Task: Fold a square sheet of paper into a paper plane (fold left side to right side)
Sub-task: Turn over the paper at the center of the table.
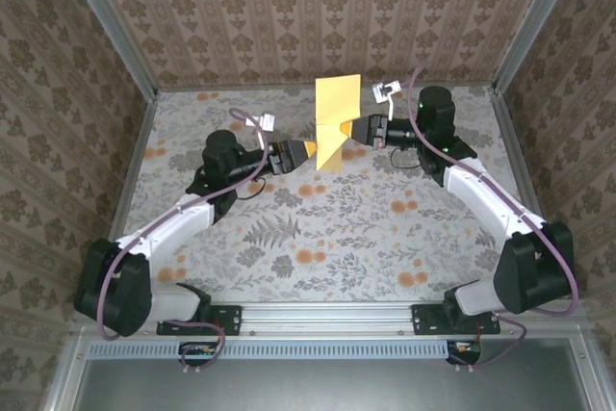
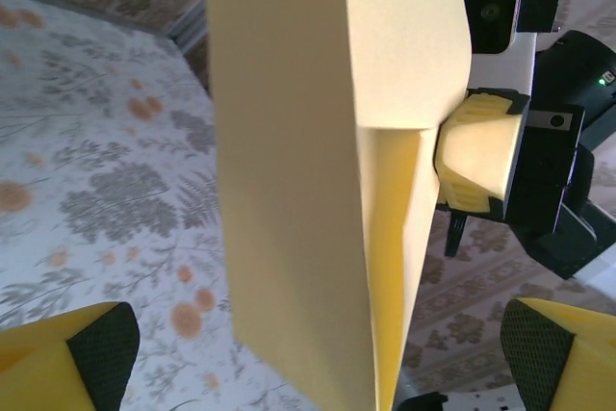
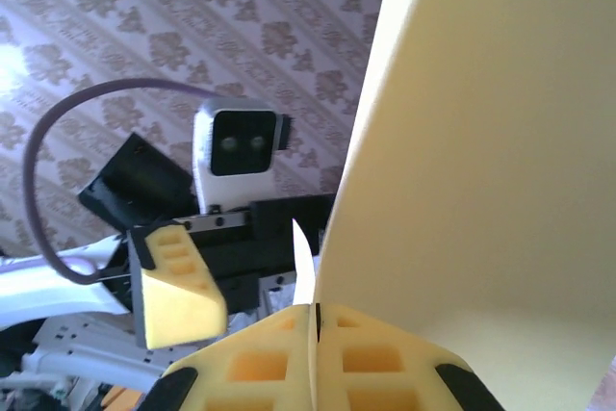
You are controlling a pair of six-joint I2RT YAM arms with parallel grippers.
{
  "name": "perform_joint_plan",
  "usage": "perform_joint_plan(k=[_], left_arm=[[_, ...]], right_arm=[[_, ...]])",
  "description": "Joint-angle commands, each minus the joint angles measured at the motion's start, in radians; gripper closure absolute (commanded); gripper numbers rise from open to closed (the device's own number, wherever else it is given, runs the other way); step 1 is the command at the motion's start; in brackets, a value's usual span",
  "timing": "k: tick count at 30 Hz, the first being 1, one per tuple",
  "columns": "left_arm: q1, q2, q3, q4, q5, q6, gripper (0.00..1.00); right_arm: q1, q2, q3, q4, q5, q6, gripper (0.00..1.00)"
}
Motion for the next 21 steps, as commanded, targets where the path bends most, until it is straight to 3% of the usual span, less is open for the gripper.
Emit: perform_joint_plan(k=[1,5,8,11,15,17,21], left_arm=[[-0.018,0.029,0.055,0.124,0.071,-0.058,0.02],[-0.033,0.053,0.082,0.154,0.09,-0.068,0.09],[-0.036,0.05,0.088,0.154,0.091,-0.066,0.21],[-0.036,0.039,0.082,0.144,0.079,-0.059,0.38],[-0.035,0.021,0.071,0.1,0.059,-0.04,0.78],[-0.035,0.013,0.067,0.088,0.056,-0.034,0.86],[-0.031,-0.016,0.068,-0.009,0.034,0.012,0.9]], right_arm=[[0.028,-0.005,0.044,0.044,-0.067,0.031,0.93],[0.047,0.005,0.054,0.037,-0.072,0.037,0.93],[0.048,0.003,0.043,0.038,-0.059,0.044,0.92],[0.048,-0.002,0.029,0.03,-0.044,0.038,0.9],[0.032,-0.005,0.015,-0.022,-0.032,0.006,0.87],[0.021,-0.005,0.008,-0.041,-0.028,0.0,0.84],[-0.008,-0.017,-0.001,-0.155,0.03,-0.065,0.7]])
